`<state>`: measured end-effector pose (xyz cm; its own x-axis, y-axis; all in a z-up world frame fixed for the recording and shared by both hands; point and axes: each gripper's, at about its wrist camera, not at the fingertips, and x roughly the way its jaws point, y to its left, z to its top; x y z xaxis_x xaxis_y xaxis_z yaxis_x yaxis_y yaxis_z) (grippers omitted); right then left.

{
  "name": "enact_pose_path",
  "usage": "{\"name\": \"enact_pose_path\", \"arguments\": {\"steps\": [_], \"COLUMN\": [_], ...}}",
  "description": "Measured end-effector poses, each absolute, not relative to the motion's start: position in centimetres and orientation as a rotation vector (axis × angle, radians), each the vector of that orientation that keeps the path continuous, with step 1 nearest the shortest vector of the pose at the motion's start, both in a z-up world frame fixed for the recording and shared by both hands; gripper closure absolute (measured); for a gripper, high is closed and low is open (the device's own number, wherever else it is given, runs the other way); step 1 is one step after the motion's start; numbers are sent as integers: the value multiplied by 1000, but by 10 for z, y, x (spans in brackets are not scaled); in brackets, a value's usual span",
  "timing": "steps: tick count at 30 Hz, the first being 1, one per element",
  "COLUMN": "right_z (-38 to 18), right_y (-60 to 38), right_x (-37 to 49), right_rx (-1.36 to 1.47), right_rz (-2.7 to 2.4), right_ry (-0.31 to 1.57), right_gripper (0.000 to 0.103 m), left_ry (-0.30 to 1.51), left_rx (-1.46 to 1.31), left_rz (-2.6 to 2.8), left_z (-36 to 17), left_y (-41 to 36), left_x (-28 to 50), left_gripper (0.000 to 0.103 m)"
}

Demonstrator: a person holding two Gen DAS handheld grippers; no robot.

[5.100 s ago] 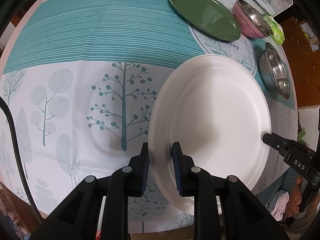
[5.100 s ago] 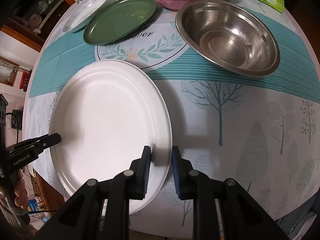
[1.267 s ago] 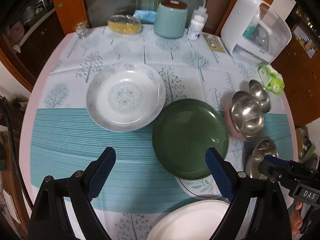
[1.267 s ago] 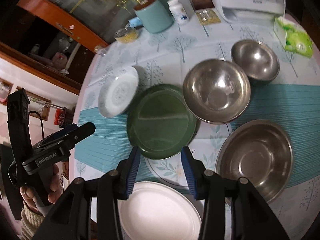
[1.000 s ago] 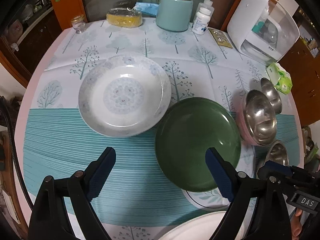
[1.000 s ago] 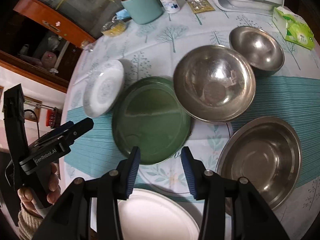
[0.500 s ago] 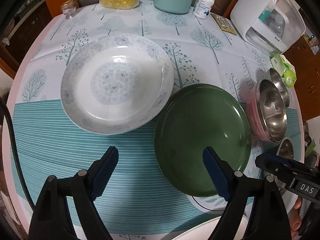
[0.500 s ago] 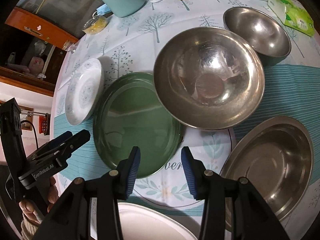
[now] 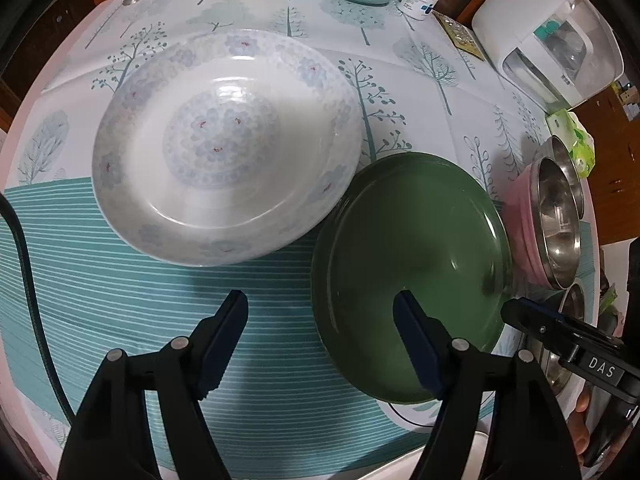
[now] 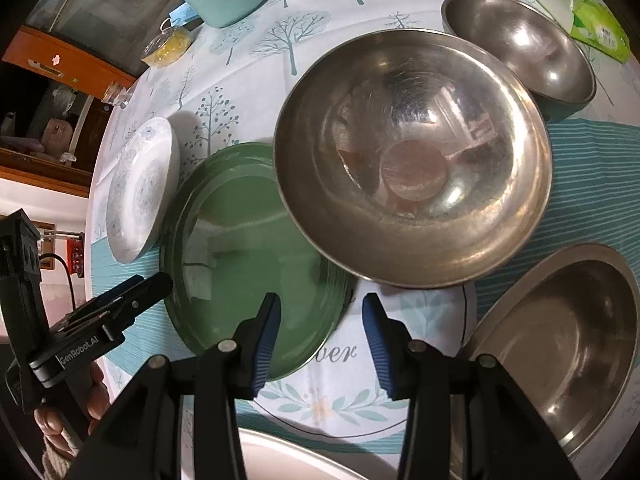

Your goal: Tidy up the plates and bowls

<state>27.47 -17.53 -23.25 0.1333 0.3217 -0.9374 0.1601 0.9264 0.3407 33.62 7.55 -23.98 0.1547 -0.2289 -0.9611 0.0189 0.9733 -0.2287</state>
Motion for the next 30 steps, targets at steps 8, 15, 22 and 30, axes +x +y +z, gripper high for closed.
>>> {"name": "enact_pose_path", "arguments": {"steps": [8, 15, 22, 30], "right_z": [-236, -237, -246, -246], "right_y": [-174, -168, -167, -173], "right_x": [281, 286, 289, 286], "right_rx": [387, 345, 339, 342], "right_rz": [114, 108, 92, 93], "right_ry": [1426, 1414, 1442, 1429], "right_gripper": [61, 69, 85, 95], "left_ry": [1437, 1451, 1475, 1458], "left_rx": [-225, -242, -258, -223], "left_rz": [-192, -200, -227, -209], "left_z": [-254, -262, -267, -267], "left_y": [72, 70, 66, 66], "left_x": [345, 352, 358, 355], "left_gripper": [44, 53, 83, 90]}}
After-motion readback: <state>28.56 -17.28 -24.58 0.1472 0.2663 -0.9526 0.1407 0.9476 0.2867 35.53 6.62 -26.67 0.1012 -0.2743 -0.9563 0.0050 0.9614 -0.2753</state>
